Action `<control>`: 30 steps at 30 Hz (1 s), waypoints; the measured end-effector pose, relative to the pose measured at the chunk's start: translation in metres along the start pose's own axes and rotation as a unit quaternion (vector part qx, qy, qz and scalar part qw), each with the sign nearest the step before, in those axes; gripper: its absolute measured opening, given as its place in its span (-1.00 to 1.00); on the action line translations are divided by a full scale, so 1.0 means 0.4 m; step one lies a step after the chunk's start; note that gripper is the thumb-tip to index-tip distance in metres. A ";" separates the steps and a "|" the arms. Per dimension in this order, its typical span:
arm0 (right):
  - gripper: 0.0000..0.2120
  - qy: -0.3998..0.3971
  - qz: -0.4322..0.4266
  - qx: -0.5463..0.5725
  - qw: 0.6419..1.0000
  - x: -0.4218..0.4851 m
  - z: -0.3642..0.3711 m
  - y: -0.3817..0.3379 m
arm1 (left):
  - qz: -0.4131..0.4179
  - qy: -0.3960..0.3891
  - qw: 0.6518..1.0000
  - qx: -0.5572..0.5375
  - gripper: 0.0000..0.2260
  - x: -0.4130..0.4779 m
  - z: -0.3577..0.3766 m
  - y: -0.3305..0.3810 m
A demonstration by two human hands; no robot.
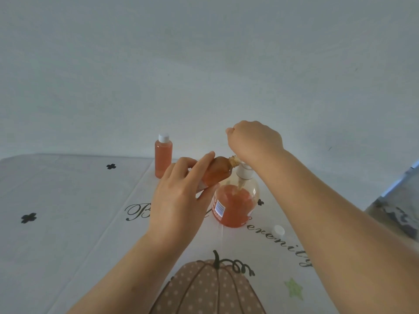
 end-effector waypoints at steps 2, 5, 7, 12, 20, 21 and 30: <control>-0.69 -0.007 0.003 0.012 1.000 0.004 0.004 0.000 | 0.000 -0.003 1.000 -0.007 -0.52 0.001 0.004 -0.002; -0.67 -0.006 0.002 0.023 1.000 0.005 0.005 0.004 | -0.001 -0.003 1.000 -0.014 -0.50 -0.001 0.006 -0.002; -0.66 -0.007 0.000 0.032 0.999 0.005 0.007 0.005 | -0.002 -0.004 1.000 -0.009 -0.49 -0.001 0.008 -0.003; -0.67 -0.019 0.004 0.065 0.998 0.004 -0.003 0.013 | -0.009 0.000 1.000 -0.016 -0.51 -0.003 0.006 -0.002; -0.62 0.023 -0.020 0.016 0.999 -0.011 -0.023 0.005 | -0.005 0.004 1.000 -0.026 -0.53 0.001 0.003 0.002; -0.63 0.025 -0.019 0.015 0.999 -0.008 -0.022 0.005 | -0.006 0.004 1.000 -0.027 -0.52 0.001 0.003 0.002; -0.70 -0.025 -0.004 0.063 0.998 0.018 0.015 0.011 | -0.018 -0.013 0.999 -0.033 -0.53 -0.001 0.015 -0.006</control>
Point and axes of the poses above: each hand's wrist, its own x-axis towards the middle knuckle, its own z-axis out of the palm, y = z × x, the point moved 3 cm from there along x, towards the middle knuckle, and after that the axes turned 13 degrees about -y, right-handed, at the moved point
